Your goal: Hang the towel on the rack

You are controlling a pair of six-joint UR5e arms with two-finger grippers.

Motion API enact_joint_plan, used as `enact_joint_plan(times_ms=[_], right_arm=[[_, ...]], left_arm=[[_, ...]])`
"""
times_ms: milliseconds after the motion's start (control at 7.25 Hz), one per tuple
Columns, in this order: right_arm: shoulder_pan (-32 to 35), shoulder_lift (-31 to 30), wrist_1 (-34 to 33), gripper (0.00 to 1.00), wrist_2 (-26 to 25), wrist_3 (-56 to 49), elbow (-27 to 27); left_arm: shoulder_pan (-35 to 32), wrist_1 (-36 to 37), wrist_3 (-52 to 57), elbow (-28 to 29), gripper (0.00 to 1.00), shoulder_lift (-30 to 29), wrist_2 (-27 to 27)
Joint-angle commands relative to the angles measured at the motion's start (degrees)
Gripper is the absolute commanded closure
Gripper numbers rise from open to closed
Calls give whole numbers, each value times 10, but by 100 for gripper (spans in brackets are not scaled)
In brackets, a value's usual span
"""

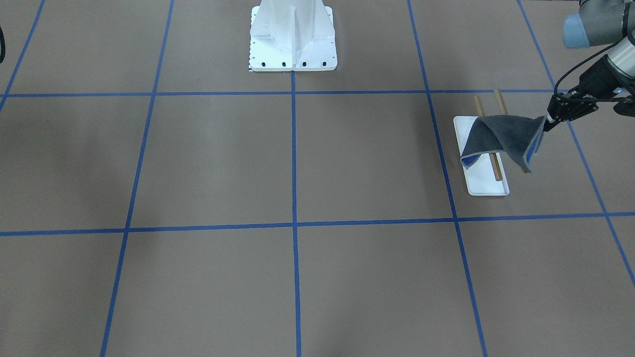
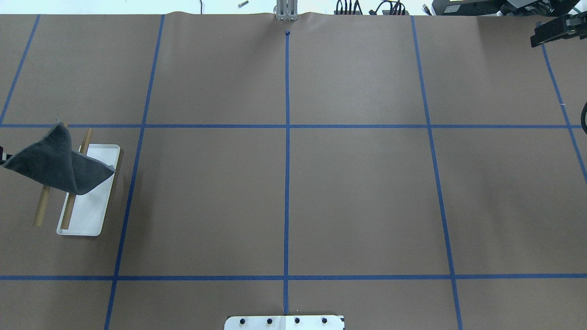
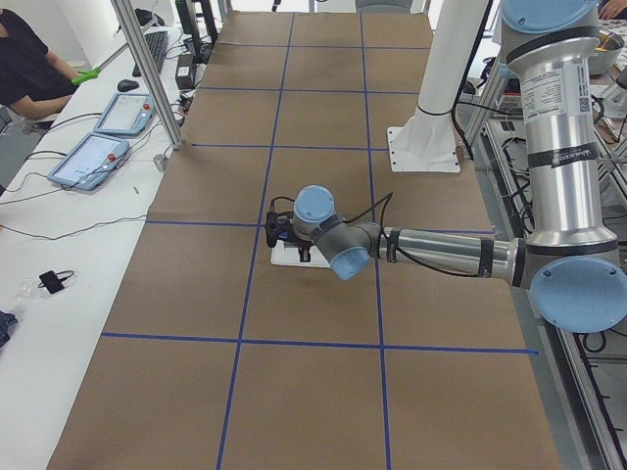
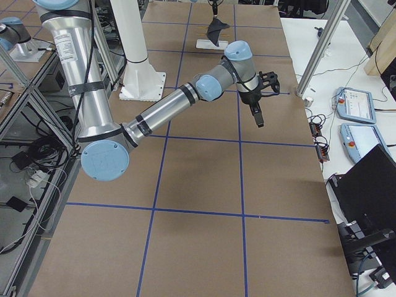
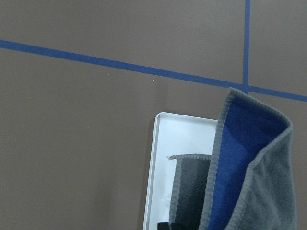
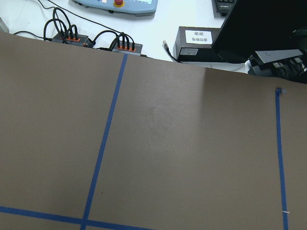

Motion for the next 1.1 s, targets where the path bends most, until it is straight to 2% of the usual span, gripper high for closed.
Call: enact_joint_plan(times_ms=[0,138,552,828,966], right_arm=[[-1,0,0,0,1,0,0],[0,0,-1,0,1,0,0],[11,-1,-1,0,22,-1,0],[11,-1,-1,0,22,-1,-1],[11,0,-1,0,22,-1,-1]], left_arm=[[1,-1,0,1,4,-2,31],[1,-6,-1,0,1,-2,38],[-4,-36,0,-1,1,1,36],[-14,-77,8,9,1,32,33],[-26,-82,52,17,1,47,32]])
